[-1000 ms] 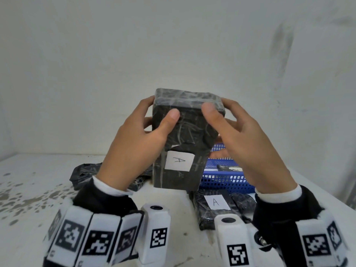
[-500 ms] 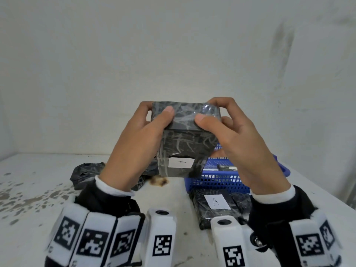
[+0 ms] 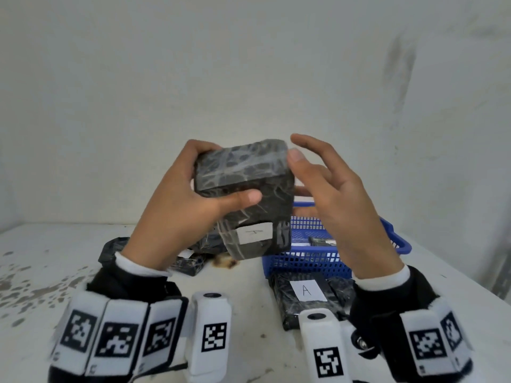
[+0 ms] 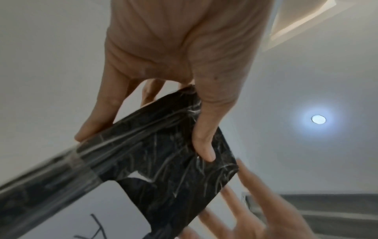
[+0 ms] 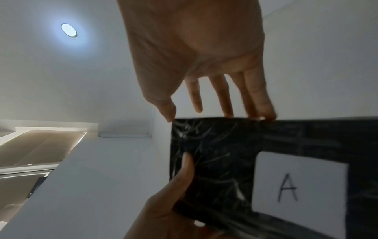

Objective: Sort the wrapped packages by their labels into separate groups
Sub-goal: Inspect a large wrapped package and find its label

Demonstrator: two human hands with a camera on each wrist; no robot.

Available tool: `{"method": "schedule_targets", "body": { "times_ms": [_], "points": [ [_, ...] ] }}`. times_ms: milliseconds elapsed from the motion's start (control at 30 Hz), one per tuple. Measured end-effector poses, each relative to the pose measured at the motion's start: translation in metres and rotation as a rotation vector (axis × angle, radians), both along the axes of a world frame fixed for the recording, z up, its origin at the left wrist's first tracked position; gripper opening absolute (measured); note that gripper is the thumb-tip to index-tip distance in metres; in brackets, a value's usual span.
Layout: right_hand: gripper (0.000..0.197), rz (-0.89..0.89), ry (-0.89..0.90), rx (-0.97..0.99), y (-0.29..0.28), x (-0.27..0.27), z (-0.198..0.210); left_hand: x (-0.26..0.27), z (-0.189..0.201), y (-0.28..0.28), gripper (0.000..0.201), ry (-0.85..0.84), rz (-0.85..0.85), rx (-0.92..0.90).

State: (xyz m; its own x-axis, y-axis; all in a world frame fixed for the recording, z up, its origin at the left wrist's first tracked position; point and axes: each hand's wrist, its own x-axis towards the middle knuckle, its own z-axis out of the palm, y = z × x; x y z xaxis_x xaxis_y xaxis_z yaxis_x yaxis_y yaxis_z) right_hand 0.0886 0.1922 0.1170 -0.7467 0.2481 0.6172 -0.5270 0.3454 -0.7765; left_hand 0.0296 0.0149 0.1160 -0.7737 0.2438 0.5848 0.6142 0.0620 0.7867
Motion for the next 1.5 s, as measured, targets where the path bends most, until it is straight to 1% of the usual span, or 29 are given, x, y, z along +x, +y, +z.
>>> {"method": "schedule_targets", "body": {
  "times_ms": [67,133,200,267,333,400,433,500,567,633,700,733,767,867,933,1033,1067,1133,1200,1267,1367,1433,1500],
  "points": [
    [0.051,-0.004,0.014,-0.061,0.010,-0.003,-0.003,-0.002,0.000,-0.004,0.067,-0.051,-0.008,0.082],
    [0.056,-0.042,-0.010,-0.040,0.019,-0.006,-0.009,-0.003,0.002,-0.008,0.064,-0.100,-0.004,0.166],
    [0.075,-0.076,-0.099,-0.028,0.028,-0.009,-0.018,-0.003,0.004,-0.011,0.062,-0.157,0.001,0.242],
    [0.090,-0.075,-0.227,-0.034,0.034,-0.010,-0.028,0.000,0.006,-0.014,0.064,-0.215,-0.008,0.312],
    [0.099,-0.033,-0.335,-0.060,0.040,-0.008,-0.039,0.002,0.007,-0.017,0.066,-0.271,-0.021,0.377],
    [0.106,0.049,-0.387,-0.121,0.045,-0.004,-0.050,0.002,0.007,-0.019,0.069,-0.336,-0.042,0.407],
    [0.107,0.119,-0.378,-0.174,0.047,-0.002,-0.056,0.002,0.006,-0.018,0.071,-0.372,-0.063,0.414],
    [0.098,0.239,-0.314,-0.309,0.049,0.002,-0.063,0.005,0.004,-0.014,0.075,-0.441,-0.113,0.420],
    [0.083,0.246,-0.258,-0.383,0.050,0.011,-0.062,0.009,0.000,-0.008,0.078,-0.488,-0.142,0.407],
    [0.069,0.151,-0.239,-0.383,0.053,0.023,-0.063,0.015,-0.004,-0.003,0.079,-0.489,-0.096,0.305],
    [0.054,0.005,-0.251,-0.393,0.059,0.038,-0.061,0.019,-0.009,0.000,0.083,-0.437,0.042,0.141],
    [0.048,-0.060,-0.265,-0.388,0.063,0.045,-0.061,0.022,-0.012,0.002,0.086,-0.416,0.091,0.084],
    [0.043,-0.114,-0.285,-0.368,0.066,0.053,-0.061,0.026,-0.014,0.005,0.084,-0.411,0.101,0.039],
    [0.034,-0.245,-0.360,-0.277,0.079,0.073,-0.061,0.038,-0.026,0.018,0.057,-0.405,0.057,-0.085],
    [0.026,-0.284,-0.419,-0.254,0.090,0.087,-0.062,0.046,-0.035,0.026,0.049,-0.415,0.026,-0.159],
    [0.026,-0.309,-0.553,-0.171,0.105,0.107,-0.068,0.061,-0.047,0.033,0.028,-0.518,-0.056,-0.224],
    [0.027,-0.323,-0.603,-0.136,0.110,0.113,-0.072,0.065,-0.053,0.035,0.025,-0.550,-0.083,-0.249],
    [0.027,-0.349,-0.692,-0.103,0.119,0.124,-0.082,0.071,-0.067,0.043,0.029,-0.540,-0.103,-0.370],
    [0.026,-0.378,-0.765,-0.120,0.127,0.130,-0.092,0.073,-0.082,0.053,0.038,-0.496,-0.089,-0.545],
    [0.024,-0.424,-0.840,-0.154,0.133,0.133,-0.100,0.073,-0.098,0.064,0.043,-0.515,-0.078,-0.638],
    [0.024,-0.483,-0.932,-0.163,0.139,0.133,-0.109,0.073,-0.115,0.080,0.043,-0.587,-0.069,-0.682],
    [0.025,-0.520,-0.958,-0.146,0.142,0.130,-0.114,0.069,-0.125,0.088,0.037,-0.626,-0.084,-0.673],
    [0.024,-0.540,-0.978,-0.125,0.144,0.126,-0.116,0.065,-0.131,0.094,0.036,-0.633,-0.074,-0.699]
  ]
}}
